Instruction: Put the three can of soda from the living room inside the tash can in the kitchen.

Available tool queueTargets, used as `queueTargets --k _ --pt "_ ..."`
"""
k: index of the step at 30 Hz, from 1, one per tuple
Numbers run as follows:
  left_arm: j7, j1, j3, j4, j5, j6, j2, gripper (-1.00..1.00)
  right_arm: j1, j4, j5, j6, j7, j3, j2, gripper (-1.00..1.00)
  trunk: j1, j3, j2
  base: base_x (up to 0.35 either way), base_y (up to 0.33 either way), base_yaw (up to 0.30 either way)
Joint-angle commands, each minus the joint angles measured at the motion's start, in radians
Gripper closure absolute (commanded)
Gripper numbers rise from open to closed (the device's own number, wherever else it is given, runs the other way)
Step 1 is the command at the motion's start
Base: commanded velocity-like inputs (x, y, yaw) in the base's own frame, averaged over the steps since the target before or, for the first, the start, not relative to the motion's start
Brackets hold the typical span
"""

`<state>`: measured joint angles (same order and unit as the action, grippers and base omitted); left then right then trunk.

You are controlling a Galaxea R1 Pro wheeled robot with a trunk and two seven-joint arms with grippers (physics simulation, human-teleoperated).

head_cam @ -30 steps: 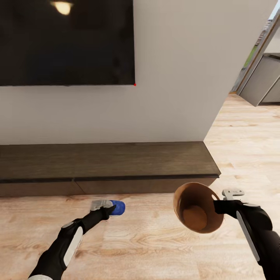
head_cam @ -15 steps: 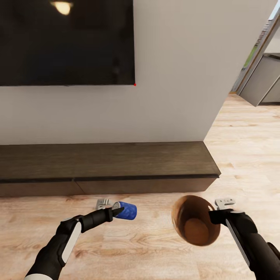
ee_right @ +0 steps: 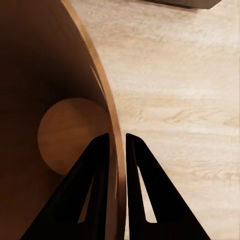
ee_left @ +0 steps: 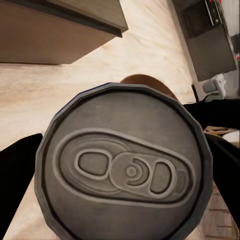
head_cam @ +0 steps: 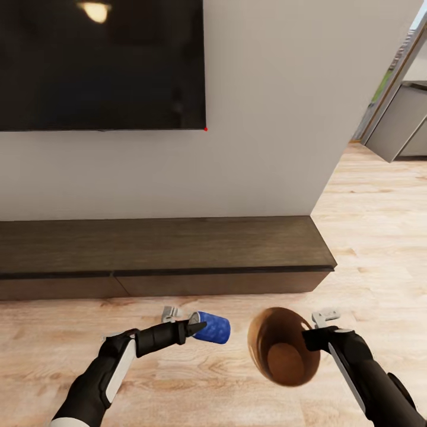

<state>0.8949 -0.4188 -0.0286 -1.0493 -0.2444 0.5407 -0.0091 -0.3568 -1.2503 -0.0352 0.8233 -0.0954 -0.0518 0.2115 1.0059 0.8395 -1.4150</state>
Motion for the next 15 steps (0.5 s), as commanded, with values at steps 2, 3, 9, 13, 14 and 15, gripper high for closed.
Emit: queueTargets --k 2,3,9,13,14,15 --pt "0.001 0.0 -0.002 0.0 0.002 0.001 -0.011 1.0 -0.001 0.009 -0.005 -0.003 -0.004 0.0 -0.002 1.0 0.0 0.0 0.0 0.0 0.0 0.0" --pt "0.001 0.0 -0.005 0.0 0.001 0.003 -0.022 1.0 -0.002 0.017 -0.005 -0.005 -0.004 0.0 -0.004 1.0 0.0 0.0 0.0 0.0 0.0 0.0" --pt "0.002 0.0 -0.024 -0.001 0.001 0.005 -0.071 1.0 -0.002 0.042 -0.005 -0.008 -0.004 -0.042 -0.007 1.0 0.0 0.0 0.0 0.0 0.0 0.0" --pt "0.003 0.0 -0.029 -0.001 0.001 0.005 -0.08 1.0 -0.002 0.045 -0.005 -0.009 -0.004 -0.065 -0.007 1.0 0.0 0.0 0.0 0.0 0.0 0.0" --pt "0.009 0.0 -0.029 -0.001 0.001 0.005 -0.082 1.0 -0.002 0.046 -0.005 -0.009 -0.004 -0.068 -0.007 1.0 0.0 0.0 0.0 0.0 0.0 0.0" --pt "0.014 0.0 -0.029 -0.001 0.001 0.006 -0.083 1.0 -0.002 0.046 -0.005 -0.009 -0.004 -0.068 -0.007 1.0 0.0 0.0 0.0 0.0 0.0 0.0"
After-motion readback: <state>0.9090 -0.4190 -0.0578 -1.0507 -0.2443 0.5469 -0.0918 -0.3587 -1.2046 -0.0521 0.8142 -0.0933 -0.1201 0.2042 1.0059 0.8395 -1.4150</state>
